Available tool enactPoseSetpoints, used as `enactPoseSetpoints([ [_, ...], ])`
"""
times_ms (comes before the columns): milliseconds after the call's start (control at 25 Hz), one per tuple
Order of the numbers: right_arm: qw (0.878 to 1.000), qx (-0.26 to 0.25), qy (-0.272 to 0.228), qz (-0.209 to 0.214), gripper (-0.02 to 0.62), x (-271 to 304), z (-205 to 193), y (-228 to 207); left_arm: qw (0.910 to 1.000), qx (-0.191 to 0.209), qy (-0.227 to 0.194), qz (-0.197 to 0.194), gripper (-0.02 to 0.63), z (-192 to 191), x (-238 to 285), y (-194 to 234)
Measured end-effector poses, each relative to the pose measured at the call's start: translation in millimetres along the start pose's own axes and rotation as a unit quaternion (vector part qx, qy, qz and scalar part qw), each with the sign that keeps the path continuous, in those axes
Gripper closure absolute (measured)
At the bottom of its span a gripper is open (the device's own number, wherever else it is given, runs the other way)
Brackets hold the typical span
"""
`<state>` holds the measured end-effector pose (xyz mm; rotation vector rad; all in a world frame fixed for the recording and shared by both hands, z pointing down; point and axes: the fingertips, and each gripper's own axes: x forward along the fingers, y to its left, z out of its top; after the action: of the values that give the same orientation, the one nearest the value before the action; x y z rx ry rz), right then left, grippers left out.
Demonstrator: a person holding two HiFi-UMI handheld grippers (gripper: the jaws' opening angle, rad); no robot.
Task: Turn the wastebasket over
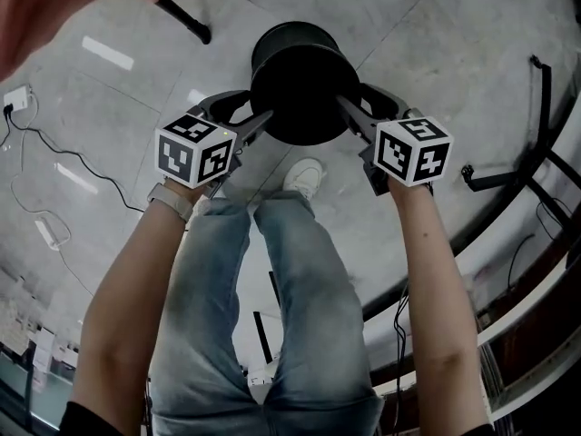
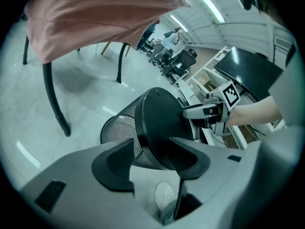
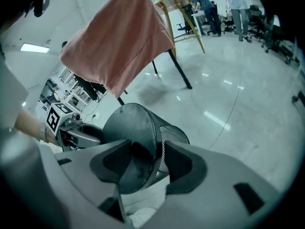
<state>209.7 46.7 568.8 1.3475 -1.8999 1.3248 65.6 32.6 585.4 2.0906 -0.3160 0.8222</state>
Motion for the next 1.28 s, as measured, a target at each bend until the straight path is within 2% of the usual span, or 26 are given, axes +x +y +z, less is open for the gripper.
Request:
enactPoseSetpoints([
  [160, 0.998, -0.002, -0.053, -0.035, 0.374, -9.5, -3.4, 9.0, 0.9978, 0.065, 0.006, -0.014, 0.379, 6.6, -4.2, 2.2],
  [280, 0.994, -0.018, -0.092, -0.056, 0.374, -14.5, -12.7, 21.8, 0.995, 0.097, 0.0, -0.025, 0.38, 0.2, -10.5, 2.8],
  [400, 0.991, -0.035, -0.106, -0.072, 0.377, -21.9, -31.1, 39.1, 0.9918, 0.123, 0.004, -0.035, 0.38, -16.6, -18.8, 0.4],
  [560, 0.992, -0.04, -0.087, -0.082, 0.391, -28.7, -63.6, 64.0, 0.9875, 0.148, 0.039, -0.038, 0.382, -46.0, -30.7, -0.2],
  [800, 0.995, -0.021, -0.05, -0.082, 0.421, -30.8, -120.3, 105.1, 0.9815, 0.162, 0.094, -0.04, 0.402, -95.8, -49.1, 3.1],
  [1040, 0.996, 0.011, -0.023, -0.082, 0.43, -21.3, -180.1, 122.8, 0.9775, 0.17, 0.109, -0.059, 0.408, -134.1, -51.1, 4.2],
  [1280, 0.995, 0.033, -0.004, -0.097, 0.44, 1.7, -223.8, 115.1, 0.9704, 0.193, 0.129, -0.065, 0.408, -156.0, -36.2, 11.4],
])
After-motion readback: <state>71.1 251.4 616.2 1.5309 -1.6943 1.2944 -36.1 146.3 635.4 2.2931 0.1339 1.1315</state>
